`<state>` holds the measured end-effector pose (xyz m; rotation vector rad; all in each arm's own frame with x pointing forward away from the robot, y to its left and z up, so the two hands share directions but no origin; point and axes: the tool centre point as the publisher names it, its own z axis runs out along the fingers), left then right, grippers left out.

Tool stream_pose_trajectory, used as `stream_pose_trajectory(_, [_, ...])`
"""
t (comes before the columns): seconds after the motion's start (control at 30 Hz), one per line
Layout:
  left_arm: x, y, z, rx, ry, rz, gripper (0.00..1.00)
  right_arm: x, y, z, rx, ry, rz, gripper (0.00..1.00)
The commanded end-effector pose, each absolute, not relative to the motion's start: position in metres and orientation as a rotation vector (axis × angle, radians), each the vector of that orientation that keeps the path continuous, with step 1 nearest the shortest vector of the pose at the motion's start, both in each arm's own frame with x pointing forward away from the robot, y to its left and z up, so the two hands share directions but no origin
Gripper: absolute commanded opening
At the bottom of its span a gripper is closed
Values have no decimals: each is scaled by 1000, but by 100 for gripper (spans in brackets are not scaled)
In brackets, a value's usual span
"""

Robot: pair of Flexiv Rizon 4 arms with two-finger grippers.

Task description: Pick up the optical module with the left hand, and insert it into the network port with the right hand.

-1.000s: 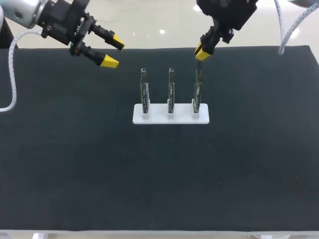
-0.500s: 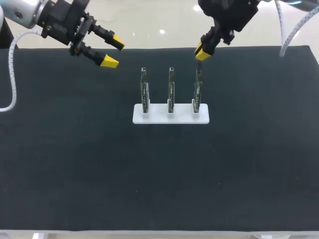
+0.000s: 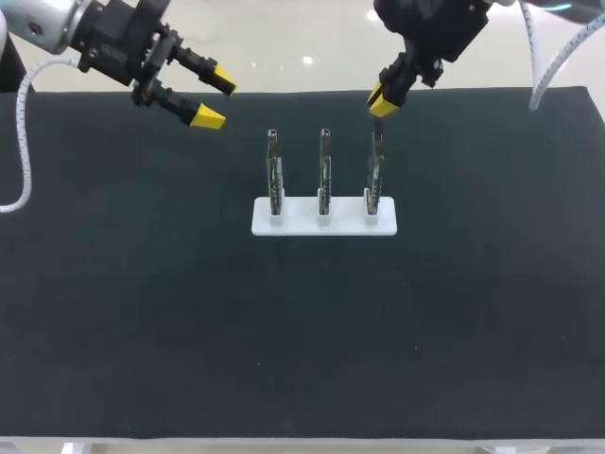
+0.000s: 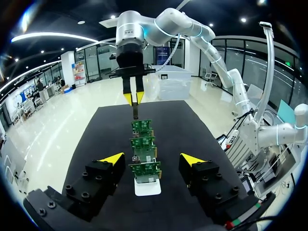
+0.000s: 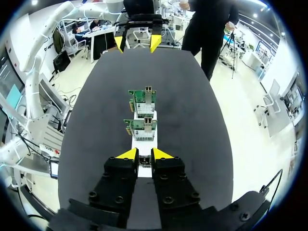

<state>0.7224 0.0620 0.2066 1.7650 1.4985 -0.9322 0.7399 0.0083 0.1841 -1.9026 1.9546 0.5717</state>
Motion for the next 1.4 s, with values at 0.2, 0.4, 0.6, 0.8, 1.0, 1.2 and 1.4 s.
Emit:
stream_pose_trajectory(0.2, [723,62,207,1768,1500,-932,100,740,9,186,-1910,1960,574,0])
stream_pose_trajectory(0.4, [723,62,207,1768,1500,-932,100,741,9,185,-1908,1956,577,0])
stream_pose_trajectory(0.6, [723,62,207,1768,1500,-932,100,742,9,185,-1909,1956,576,0])
stream_pose_trajectory(0.8, [723,62,207,1768,1500,-932,100,743,9,184,-1908,1950,591,0])
stream_pose_trajectory(1.0, [723,62,207,1768,1500,-932,100,744,9,183,-1899,1937,604,0])
stream_pose_trajectory(1.2, [723,62,207,1768,1500,-932,100,744,7,181,-1892,1911,617,0])
stream_pose_trajectory(1.4, [723,62,207,1768,1500,-932,100,745,7,179,-1890,1908,617,0])
